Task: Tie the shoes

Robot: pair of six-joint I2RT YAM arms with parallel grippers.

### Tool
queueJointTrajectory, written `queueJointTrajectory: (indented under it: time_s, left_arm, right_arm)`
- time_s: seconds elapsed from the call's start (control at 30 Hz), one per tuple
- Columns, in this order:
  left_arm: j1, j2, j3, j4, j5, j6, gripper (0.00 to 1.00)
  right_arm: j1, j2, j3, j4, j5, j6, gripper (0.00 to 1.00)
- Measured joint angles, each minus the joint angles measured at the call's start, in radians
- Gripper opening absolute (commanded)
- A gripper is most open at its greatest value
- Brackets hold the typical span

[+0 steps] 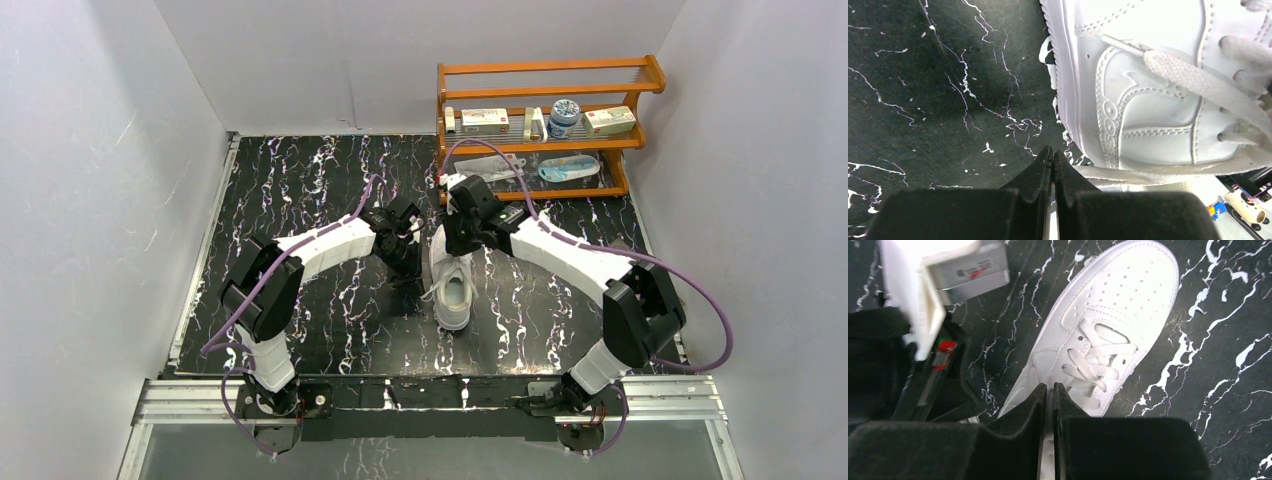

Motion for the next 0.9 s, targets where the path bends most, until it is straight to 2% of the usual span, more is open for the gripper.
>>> queueJointTrajectory:
  time_s: [0.1,0.13,0.2,0.63,0.9]
  left_arm:
    - [0.000,0.000,0.000,0.004,0.006,-0.001,0.00]
    - [0.000,0.001,0.000,0.005,0.008,-0.001,0.00]
    - [0.000,0.004,0.000,0.007,0.014,-0.001,0.00]
    - [0.000,0.013,0.000,0.013,0.017,-0.005,0.00]
    - [0.000,0.014,-0.009,-0.005,0.000,-0.006,0.00]
  right_arm:
    - [0.001,-0.049,-0.009,0.000,0.003,0.016,0.25]
    - [0.001,-0.064,-0.013,0.003,0.003,0.017,0.22]
    - [0.000,-0.087,-0.013,0.009,0.002,0.019,0.00]
    - [-0.010,-0.068,-0.015,0.027,0.009,0.039,0.00]
    - [-0.013,-0.108,-0.072,-0.030,0.255,0.139,0.00]
